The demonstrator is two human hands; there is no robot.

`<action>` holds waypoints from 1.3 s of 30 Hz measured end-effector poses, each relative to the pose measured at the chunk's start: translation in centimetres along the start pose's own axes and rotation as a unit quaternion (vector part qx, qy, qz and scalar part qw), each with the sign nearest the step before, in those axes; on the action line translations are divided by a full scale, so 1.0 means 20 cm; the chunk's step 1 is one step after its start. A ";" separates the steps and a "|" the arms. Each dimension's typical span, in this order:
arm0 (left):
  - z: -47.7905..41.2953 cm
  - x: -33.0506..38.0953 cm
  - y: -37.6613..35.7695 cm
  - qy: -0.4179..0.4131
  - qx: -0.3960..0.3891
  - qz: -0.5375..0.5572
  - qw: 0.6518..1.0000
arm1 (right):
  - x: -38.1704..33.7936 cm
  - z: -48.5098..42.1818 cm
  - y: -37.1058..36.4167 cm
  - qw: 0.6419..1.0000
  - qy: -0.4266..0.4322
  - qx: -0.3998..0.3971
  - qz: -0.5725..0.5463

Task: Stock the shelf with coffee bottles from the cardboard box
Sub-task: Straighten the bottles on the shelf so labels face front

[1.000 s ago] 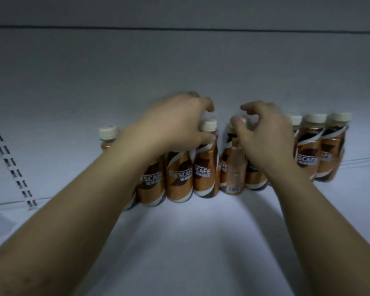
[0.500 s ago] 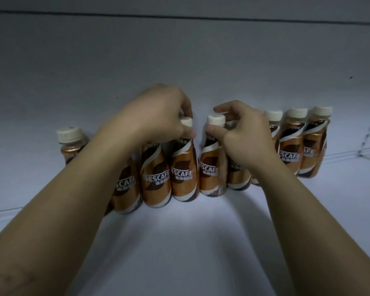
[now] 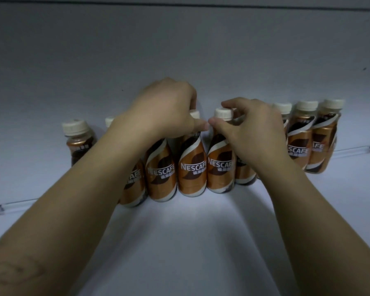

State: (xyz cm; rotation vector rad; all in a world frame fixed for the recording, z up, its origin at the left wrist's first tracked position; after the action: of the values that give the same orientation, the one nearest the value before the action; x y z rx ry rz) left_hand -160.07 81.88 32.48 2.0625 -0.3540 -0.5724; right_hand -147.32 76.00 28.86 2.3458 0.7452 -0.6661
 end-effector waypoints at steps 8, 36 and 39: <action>0.00 0.00 -0.02 0.012 -0.015 0.013 1.000 | -0.02 0.01 0.00 0.999 0.000 0.034 0.020; 0.00 0.23 0.20 -0.025 0.058 0.024 0.998 | -0.04 -0.14 0.31 0.998 -0.008 0.057 0.005; -0.09 0.37 0.19 -0.057 0.011 0.044 0.997 | 0.06 -0.15 0.44 0.993 -0.020 0.118 0.006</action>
State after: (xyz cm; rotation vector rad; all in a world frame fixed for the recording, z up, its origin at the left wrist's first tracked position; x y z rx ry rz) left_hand -152.98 77.88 34.66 2.0284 -0.5175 -0.6355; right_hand -140.09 72.47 33.45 2.5385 0.6649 -0.8335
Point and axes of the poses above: each hand's wrist, its own z-axis away from the middle knuckle, its own y-axis out of the back of the hand, x = y × z, the point moved 9 cm from there along -z, towards the middle knuckle, and after that the axes turned 15 degrees about -z, right-handed, at the moved point
